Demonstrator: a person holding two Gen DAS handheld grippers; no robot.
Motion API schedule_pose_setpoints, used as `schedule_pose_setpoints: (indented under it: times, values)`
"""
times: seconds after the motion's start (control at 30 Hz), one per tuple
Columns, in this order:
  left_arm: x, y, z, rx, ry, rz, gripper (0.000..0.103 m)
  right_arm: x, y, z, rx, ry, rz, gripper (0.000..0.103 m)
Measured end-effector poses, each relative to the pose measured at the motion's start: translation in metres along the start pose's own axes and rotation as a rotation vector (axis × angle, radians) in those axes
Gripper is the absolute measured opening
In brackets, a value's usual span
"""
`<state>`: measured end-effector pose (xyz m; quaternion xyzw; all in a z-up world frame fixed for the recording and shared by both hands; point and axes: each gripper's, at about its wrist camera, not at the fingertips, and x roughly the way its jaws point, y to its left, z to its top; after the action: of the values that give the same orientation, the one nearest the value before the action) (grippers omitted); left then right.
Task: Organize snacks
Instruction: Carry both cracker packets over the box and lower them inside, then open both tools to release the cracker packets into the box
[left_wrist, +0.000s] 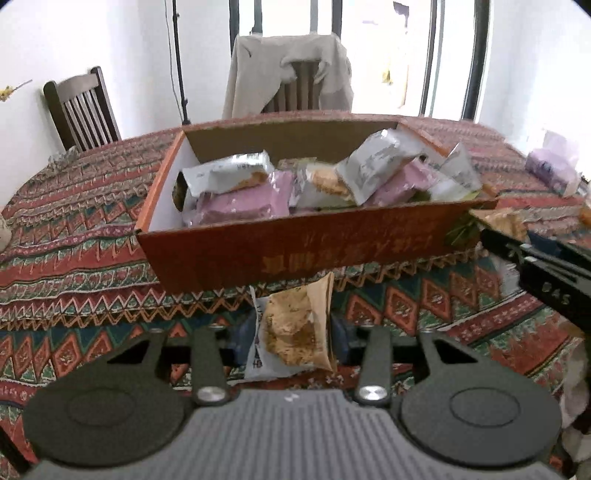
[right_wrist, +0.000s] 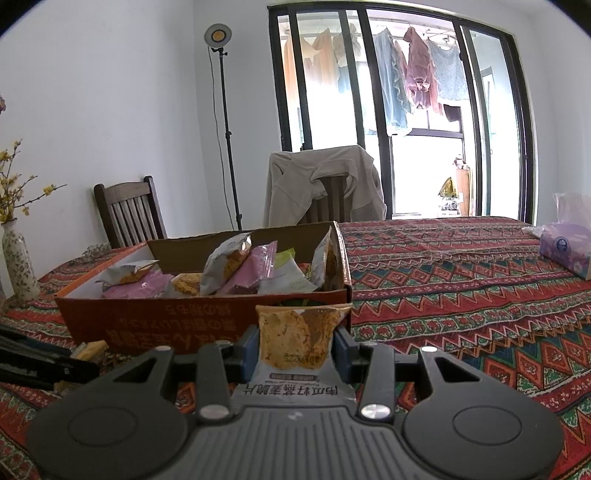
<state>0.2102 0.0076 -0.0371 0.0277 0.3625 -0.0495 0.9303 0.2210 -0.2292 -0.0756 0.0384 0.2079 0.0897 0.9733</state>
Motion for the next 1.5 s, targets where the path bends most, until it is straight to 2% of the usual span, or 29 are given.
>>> schedule_pose_setpoints:
  times: [0.1, 0.23, 0.4, 0.57, 0.73, 0.87, 0.93, 1.07, 1.13, 1.2, 1.23, 1.27, 1.3, 1.33, 1.4, 1.47, 1.5]
  values:
    - [-0.017, 0.0, 0.001, -0.007, -0.068, -0.012, 0.043, -0.005, 0.0, 0.0, -0.003, -0.029, 0.012, 0.041]
    - [-0.042, -0.001, 0.011, -0.017, -0.189, -0.011, 0.043, -0.02, 0.008, 0.006, -0.046, -0.108, 0.026, 0.041]
    - [-0.047, -0.005, 0.036, -0.046, -0.283, -0.024, 0.043, -0.021, 0.022, 0.037, -0.083, -0.148, 0.047, 0.041]
    - [-0.033, -0.009, 0.059, -0.087, -0.344, -0.014, 0.043, 0.004, 0.033, 0.073, -0.094, -0.144, 0.052, 0.041]
    - [-0.003, -0.01, 0.081, -0.133, -0.378, 0.014, 0.043, 0.046, 0.039, 0.094, -0.074, -0.114, 0.05, 0.041]
    - [0.022, -0.003, 0.087, -0.178, -0.412, 0.045, 0.044, 0.07, 0.035, 0.094, -0.042, -0.129, 0.044, 0.041]
    - [0.031, 0.002, 0.084, -0.186, -0.432, 0.054, 0.044, 0.074, 0.034, 0.087, -0.042, -0.158, 0.049, 0.041]
    - [0.041, 0.012, 0.081, -0.185, -0.433, 0.072, 0.045, 0.079, 0.029, 0.078, -0.047, -0.153, 0.064, 0.041]
    - [0.042, 0.015, 0.079, -0.187, -0.435, 0.067, 0.051, 0.083, 0.027, 0.076, -0.039, -0.133, 0.074, 0.043]
    - [0.04, 0.017, 0.076, -0.191, -0.446, 0.083, 0.068, 0.086, 0.027, 0.072, -0.047, -0.11, 0.071, 0.045]
    - [0.039, 0.018, 0.074, -0.198, -0.457, 0.089, 0.085, 0.087, 0.027, 0.07, -0.051, -0.106, 0.066, 0.046]
    - [0.037, 0.018, 0.071, -0.212, -0.472, 0.095, 0.1, 0.086, 0.028, 0.069, -0.053, -0.106, 0.062, 0.049]
    - [0.034, 0.02, 0.07, -0.228, -0.492, 0.098, 0.103, 0.085, 0.028, 0.069, -0.053, -0.108, 0.059, 0.062]
    - [0.032, 0.021, 0.068, -0.241, -0.51, 0.098, 0.103, 0.083, 0.028, 0.068, -0.048, -0.115, 0.058, 0.081]
    - [0.03, 0.022, 0.066, -0.247, -0.513, 0.09, 0.103, 0.079, 0.026, 0.068, -0.036, -0.135, 0.062, 0.096]
    - [0.032, 0.023, 0.066, -0.247, -0.498, 0.087, 0.103, 0.076, 0.026, 0.068, -0.034, -0.146, 0.062, 0.103]
    - [0.033, 0.023, 0.067, -0.245, -0.49, 0.089, 0.103, 0.077, 0.025, 0.067, -0.034, -0.148, 0.06, 0.103]
